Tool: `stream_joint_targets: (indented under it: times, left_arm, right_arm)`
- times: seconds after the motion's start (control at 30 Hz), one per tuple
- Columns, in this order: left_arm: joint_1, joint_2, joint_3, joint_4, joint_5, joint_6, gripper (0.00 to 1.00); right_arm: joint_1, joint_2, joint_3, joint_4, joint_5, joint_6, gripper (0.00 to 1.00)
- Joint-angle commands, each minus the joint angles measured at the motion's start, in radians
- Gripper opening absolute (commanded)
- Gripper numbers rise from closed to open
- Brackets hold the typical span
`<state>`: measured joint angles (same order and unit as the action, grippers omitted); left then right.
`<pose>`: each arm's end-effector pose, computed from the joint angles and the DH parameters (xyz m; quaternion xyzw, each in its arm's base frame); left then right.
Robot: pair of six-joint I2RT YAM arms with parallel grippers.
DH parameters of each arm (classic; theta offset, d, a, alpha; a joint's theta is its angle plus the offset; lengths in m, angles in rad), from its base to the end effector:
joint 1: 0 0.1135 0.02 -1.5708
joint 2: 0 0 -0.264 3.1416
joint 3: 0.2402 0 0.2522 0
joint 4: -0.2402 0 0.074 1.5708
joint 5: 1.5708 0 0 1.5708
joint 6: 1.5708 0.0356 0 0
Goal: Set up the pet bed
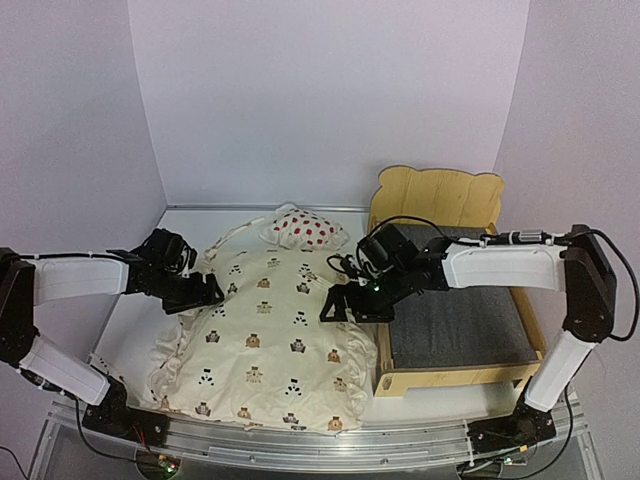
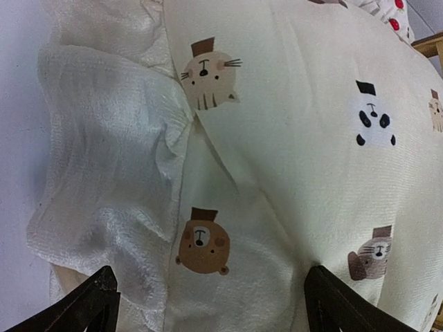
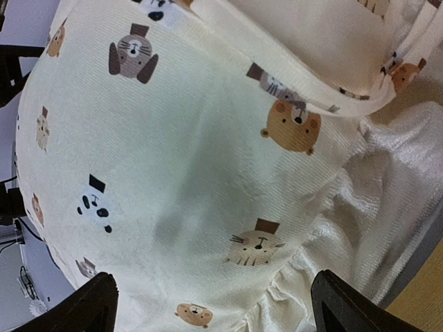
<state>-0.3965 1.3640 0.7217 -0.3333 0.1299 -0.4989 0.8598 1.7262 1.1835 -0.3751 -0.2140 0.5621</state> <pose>0.2373 -0.1043 0.1827 -0.0298 0.9538 -0.1826 0.2369 0.2342 0.2835 0.2128 -0.1735 0.9263 0.2847 0.1756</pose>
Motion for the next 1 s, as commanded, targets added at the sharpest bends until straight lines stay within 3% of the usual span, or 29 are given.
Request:
stream_joint_targets:
  times: [0.0,0.27,0.6,0.7,0.83,0.97]
  left_arm:
    - [-0.040,0.030,-0.013,0.039,0.038,-0.006,0.92]
    - [-0.068,0.070,-0.004,0.042,0.074,0.008,0.87]
    - [-0.073,0.040,-0.011,0.019,0.071,0.009,0.81]
    - [-0.072,0.021,-0.017,0.013,0.050,0.004,0.75]
    - [-0.072,0.011,-0.034,0.038,0.042,-0.008,0.54]
    - [-0.073,0.005,-0.054,0.101,0.114,-0.001,0.16]
  right_arm:
    - [-0.001,0.033,-0.001,0.075,-0.037,0.019,0.98]
    - [-0.001,0.116,-0.023,0.258,-0.096,0.106,0.98]
    - [0.016,0.247,0.083,0.265,-0.077,0.135,0.98]
    - [0.030,0.278,0.093,0.256,-0.045,0.128,0.97]
    - [0.041,0.322,0.122,0.248,-0.050,0.124,0.77]
    - [0.041,0.320,0.157,0.232,-0.069,0.097,0.38]
